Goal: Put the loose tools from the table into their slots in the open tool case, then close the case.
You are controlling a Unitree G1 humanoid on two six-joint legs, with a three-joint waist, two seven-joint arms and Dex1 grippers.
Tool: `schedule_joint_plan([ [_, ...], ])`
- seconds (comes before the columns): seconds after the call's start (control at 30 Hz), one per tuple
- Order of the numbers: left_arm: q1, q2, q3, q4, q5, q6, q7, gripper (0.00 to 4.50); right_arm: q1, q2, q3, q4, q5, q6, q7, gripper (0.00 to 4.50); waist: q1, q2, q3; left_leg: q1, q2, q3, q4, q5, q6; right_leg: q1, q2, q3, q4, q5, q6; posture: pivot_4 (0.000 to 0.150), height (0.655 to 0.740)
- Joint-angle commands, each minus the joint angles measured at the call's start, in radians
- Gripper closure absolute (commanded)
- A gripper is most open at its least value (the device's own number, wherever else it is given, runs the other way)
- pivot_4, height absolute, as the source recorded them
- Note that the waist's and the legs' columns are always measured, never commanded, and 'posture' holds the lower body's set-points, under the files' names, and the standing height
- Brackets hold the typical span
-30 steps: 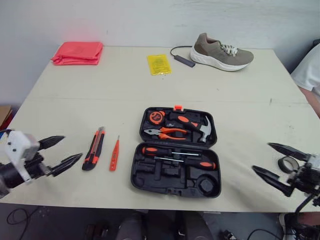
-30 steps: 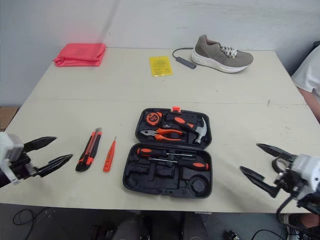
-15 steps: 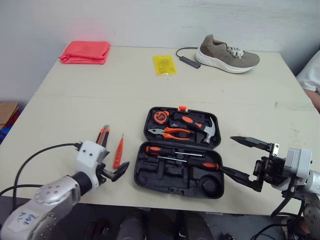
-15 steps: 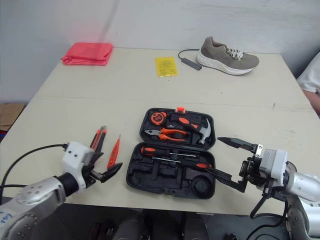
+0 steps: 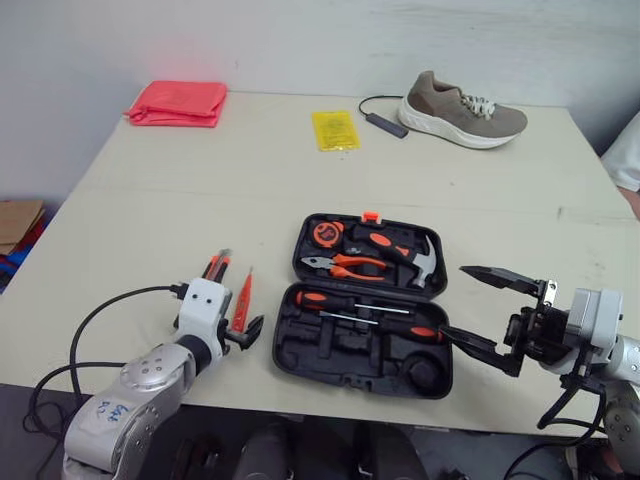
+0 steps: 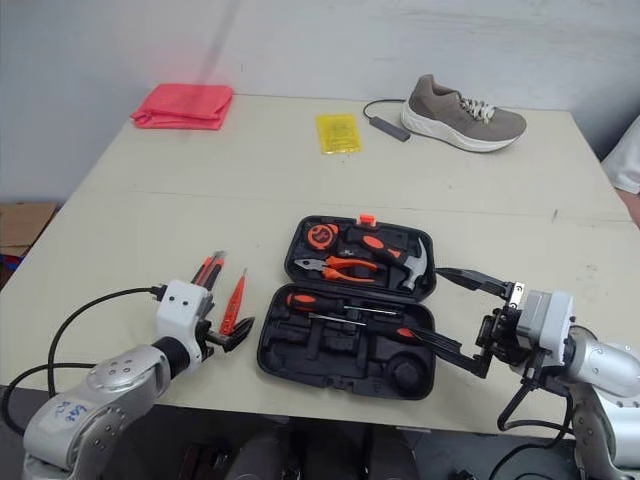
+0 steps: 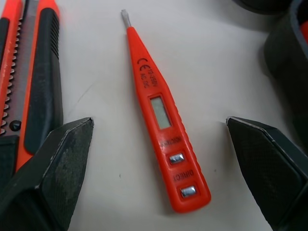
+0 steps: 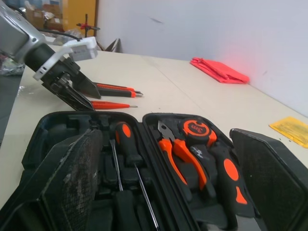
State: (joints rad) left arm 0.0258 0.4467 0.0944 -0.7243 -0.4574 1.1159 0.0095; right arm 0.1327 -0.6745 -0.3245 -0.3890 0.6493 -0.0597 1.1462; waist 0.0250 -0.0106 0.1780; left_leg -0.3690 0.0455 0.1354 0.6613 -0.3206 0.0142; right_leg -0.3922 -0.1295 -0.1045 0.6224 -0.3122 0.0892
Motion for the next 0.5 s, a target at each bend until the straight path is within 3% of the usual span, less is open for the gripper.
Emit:
schedule_joint_plan([
  [0.03, -0.008, -0.009, -0.019, 0.035, 0.024, 0.051, 0.0, 0.0, -0.003, 0.003, 0.014, -0.068, 0.037, -0.012, 0.023, 0.06, 0.001, 0.001, -0.001, 0.0, 0.0, 0.0, 0.0, 0.0, 0.0, 0.0, 0.0, 0.0, 0.0, 0.0, 0.0, 0.15, 0.74],
  [0.17, -0.024, 0.003, -0.057, 0.058, 0.031, 0.088, -0.029, 0.0, -0.01, 0.011, 0.048, -0.091, 0.017, -0.026, 0.028, 0.06, 0.002, 0.004, -0.003, 0.001, 0.0, 0.0, 0.001, 0.0, 0.0, 0.001, 0.0, 0.0, 0.001, 0.0, 0.0, 0.15, 0.74],
  [0.2, -0.026, 0.004, -0.061, 0.062, 0.034, 0.096, -0.033, 0.26, -0.008, 0.012, 0.053, -0.093, 0.012, -0.028, 0.027, 0.01, 0.003, 0.005, -0.003, 0.001, 0.0, 0.0, 0.001, 0.0, 0.0, 0.001, 0.0, 0.0, 0.001, 0.0, 0.0, 0.15, 0.74],
  [0.27, -0.029, 0.009, -0.07, 0.069, 0.043, 0.105, -0.043, 0.87, -0.005, 0.015, 0.06, -0.093, 0.004, -0.032, 0.025, 0.0, 0.003, 0.006, -0.004, 0.001, 0.0, 0.0, 0.001, 0.0, 0.0, 0.001, 0.0, 0.0, 0.001, 0.0, 0.0, 0.15, 0.74],
  [0.5, -0.017, 0.0, -0.088, 0.092, 0.072, 0.093, -0.062, 3.96, 0.011, 0.009, 0.041, -0.082, -0.01, -0.046, 0.021, 0.0, 0.001, 0.007, -0.005, 0.001, 0.0, 0.0, 0.001, 0.0, 0.0, 0.001, 0.0, 0.0, 0.001, 0.0, 0.0, 0.15, 0.74],
])
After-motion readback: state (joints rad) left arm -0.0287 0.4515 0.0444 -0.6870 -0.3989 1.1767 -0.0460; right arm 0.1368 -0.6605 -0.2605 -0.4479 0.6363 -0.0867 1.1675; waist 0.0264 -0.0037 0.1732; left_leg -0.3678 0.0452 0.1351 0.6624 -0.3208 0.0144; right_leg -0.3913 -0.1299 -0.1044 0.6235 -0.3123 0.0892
